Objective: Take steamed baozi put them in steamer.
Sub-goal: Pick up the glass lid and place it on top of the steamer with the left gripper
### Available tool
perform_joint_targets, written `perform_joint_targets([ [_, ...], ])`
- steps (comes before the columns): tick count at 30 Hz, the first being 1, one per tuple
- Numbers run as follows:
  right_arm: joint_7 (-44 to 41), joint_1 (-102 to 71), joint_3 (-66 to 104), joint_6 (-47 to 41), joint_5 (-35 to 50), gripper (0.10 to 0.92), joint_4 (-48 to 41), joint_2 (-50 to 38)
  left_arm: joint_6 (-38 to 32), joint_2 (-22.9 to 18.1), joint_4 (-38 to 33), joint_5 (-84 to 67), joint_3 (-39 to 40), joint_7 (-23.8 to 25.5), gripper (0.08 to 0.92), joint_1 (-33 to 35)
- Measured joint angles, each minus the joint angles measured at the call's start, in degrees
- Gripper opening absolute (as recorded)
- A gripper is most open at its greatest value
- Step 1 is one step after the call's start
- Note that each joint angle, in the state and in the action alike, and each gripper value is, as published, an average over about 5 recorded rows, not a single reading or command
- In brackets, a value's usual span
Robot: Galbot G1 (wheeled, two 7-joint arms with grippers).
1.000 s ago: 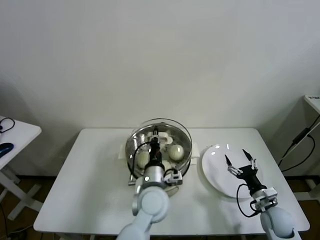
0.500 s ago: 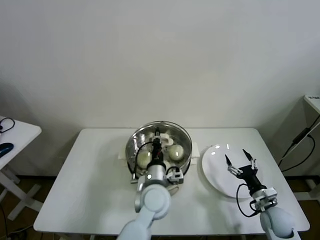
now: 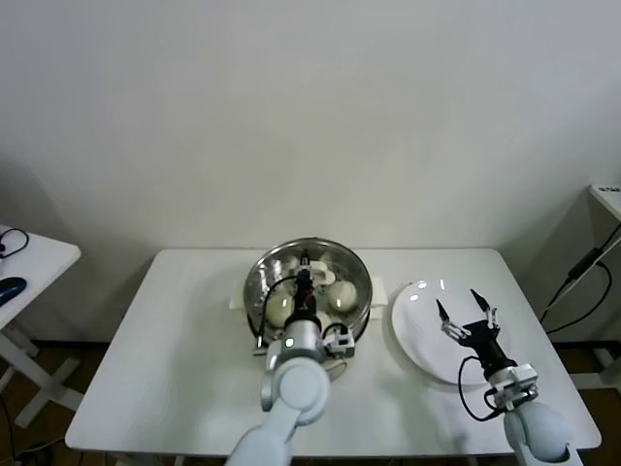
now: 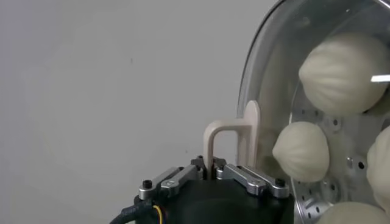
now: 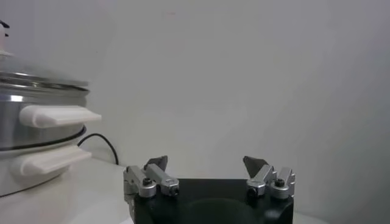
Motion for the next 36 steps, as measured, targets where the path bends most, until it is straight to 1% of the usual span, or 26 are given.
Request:
perform_joint_targets([
  [36, -0.8, -0.1, 1.0, 0.5, -0.6, 0.823, -0.2, 0.9, -0.3, -0.2, 1.4, 0.6, 0.1, 0.4, 0.154, -0.6],
])
